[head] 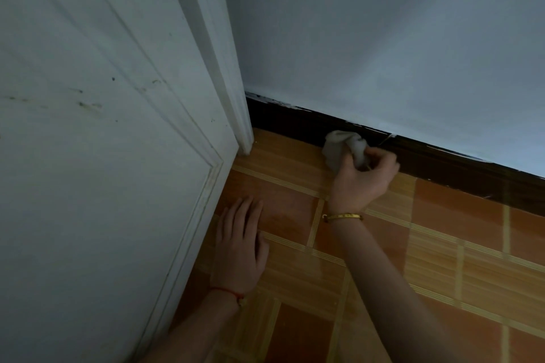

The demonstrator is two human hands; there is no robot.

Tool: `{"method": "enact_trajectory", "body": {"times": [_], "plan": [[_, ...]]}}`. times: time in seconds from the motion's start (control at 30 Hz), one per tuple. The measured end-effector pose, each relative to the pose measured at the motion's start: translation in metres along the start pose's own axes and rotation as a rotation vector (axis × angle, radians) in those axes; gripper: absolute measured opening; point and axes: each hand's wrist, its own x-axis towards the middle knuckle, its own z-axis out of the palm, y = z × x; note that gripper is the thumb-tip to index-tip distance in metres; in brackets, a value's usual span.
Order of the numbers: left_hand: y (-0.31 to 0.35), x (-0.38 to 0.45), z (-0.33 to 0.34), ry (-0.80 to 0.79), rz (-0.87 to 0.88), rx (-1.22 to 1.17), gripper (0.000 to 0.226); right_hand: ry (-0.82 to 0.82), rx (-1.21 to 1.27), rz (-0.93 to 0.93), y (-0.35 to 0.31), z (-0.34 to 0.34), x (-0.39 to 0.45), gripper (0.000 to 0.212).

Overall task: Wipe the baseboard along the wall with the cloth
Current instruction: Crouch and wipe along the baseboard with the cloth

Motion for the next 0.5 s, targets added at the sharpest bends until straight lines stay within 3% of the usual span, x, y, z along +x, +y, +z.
{"method": "enact_trajectory", "body": {"times": [0.33, 0.5], "plan": [[0.0, 0.0, 0.001, 0.005, -0.002, -0.005, 0.057, -0.122, 0.113, -0.239, -0.011, 0.014, -0.029, 0.032], [-0.002, 0.0, 0.003, -0.005, -0.005, 0.006, 0.056, -0.085, 0.131, -0.167, -0.016, 0.018, -0.028, 0.027]]}}
